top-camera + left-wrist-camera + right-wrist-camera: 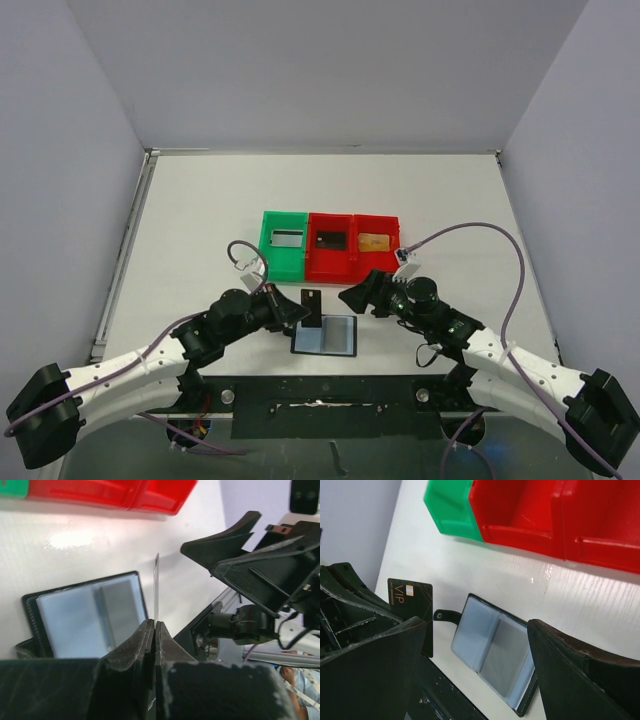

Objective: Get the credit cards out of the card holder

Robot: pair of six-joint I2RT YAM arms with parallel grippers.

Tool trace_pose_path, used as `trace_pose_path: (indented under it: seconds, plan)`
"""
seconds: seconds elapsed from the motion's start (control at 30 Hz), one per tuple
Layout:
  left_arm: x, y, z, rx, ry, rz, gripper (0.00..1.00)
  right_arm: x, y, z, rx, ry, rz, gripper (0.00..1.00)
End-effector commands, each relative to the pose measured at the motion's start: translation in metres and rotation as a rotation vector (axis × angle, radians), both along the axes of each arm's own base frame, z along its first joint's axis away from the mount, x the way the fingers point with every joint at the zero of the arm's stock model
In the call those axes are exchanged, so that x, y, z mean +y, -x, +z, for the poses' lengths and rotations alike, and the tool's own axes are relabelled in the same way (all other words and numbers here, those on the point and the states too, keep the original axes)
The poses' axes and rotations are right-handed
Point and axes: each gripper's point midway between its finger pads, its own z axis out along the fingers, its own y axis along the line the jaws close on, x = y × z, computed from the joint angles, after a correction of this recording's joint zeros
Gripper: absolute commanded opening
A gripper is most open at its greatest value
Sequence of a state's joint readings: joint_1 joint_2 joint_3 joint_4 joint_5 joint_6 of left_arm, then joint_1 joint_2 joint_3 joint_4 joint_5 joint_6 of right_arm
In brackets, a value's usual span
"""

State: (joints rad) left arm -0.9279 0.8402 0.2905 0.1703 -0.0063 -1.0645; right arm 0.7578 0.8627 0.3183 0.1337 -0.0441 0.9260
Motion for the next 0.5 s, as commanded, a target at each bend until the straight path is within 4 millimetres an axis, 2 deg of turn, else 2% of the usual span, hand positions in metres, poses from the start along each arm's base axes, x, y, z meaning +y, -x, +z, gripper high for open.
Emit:
trace_pose_path:
  seconds: [0.0, 0.13, 0.3, 0.47]
  plan:
    - [-0.011, -0.005, 0.052, -0.145, 0.196, -0.018, 0.0, 0.004, -0.013, 0.043, -0.161, -0.128, 0.004, 0.85]
    - [-0.011, -0.001, 0.06, -0.171, 0.262, -0.028, 0.0, 0.008, -0.009, 0.052, -0.159, -0.197, 0.07, 0.83]
    - [-0.013, 0.0, 0.066, -0.175, 0.283, -0.043, 0.0, 0.024, 0.004, 0.07, -0.186, -0.287, 0.211, 0.8]
    - [-0.02, 0.004, 0.078, -0.172, 0.343, -0.081, 0.0, 0.036, 0.013, 0.077, -0.179, -0.343, 0.298, 0.73]
